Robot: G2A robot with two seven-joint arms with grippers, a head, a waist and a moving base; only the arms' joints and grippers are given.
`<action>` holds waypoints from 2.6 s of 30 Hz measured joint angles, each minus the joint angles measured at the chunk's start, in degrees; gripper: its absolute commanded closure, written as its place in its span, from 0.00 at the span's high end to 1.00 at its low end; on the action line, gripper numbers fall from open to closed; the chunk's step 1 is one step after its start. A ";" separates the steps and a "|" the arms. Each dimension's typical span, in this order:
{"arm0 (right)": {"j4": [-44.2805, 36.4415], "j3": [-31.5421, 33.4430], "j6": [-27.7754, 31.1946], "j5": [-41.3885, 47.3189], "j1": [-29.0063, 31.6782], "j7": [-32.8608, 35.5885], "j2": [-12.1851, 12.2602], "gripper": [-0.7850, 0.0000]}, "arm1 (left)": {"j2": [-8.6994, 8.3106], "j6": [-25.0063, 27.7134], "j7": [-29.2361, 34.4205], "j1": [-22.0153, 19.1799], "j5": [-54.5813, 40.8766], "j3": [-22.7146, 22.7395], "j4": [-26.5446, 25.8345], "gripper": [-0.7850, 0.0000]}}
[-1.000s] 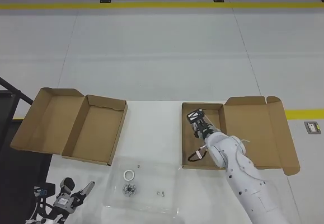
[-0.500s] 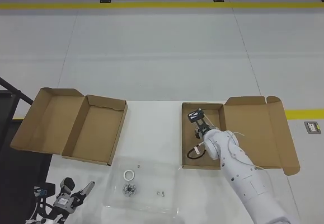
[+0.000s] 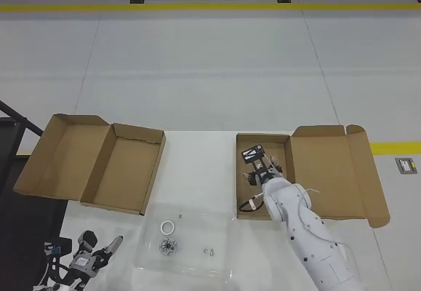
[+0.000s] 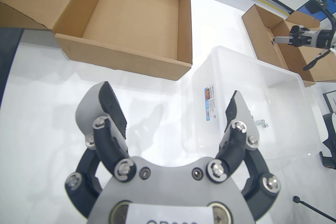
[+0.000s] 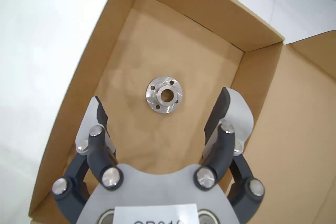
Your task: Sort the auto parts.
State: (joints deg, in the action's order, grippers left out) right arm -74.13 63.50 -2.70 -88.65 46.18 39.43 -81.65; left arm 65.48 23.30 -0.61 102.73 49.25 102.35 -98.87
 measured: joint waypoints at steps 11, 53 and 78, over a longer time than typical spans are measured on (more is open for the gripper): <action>-32.04 1.19 6.51 -8.85 19.98 -0.69 2.21 1.00 | 0.00 0.00 0.00 0.00 0.00 0.00 0.00 1.00; -32.99 -16.93 34.99 -23.19 20.05 5.05 1.74 0.87 | 0.00 0.00 0.00 0.00 0.00 0.00 0.00 1.00; -12.39 -20.61 44.43 -7.06 8.94 15.00 -1.93 0.46 | 0.00 0.00 0.00 0.00 0.00 0.00 0.00 1.00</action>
State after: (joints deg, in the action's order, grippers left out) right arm -86.51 42.89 41.73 -95.72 55.12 54.43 -83.58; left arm 65.48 23.30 -0.61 102.73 49.25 102.35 -98.87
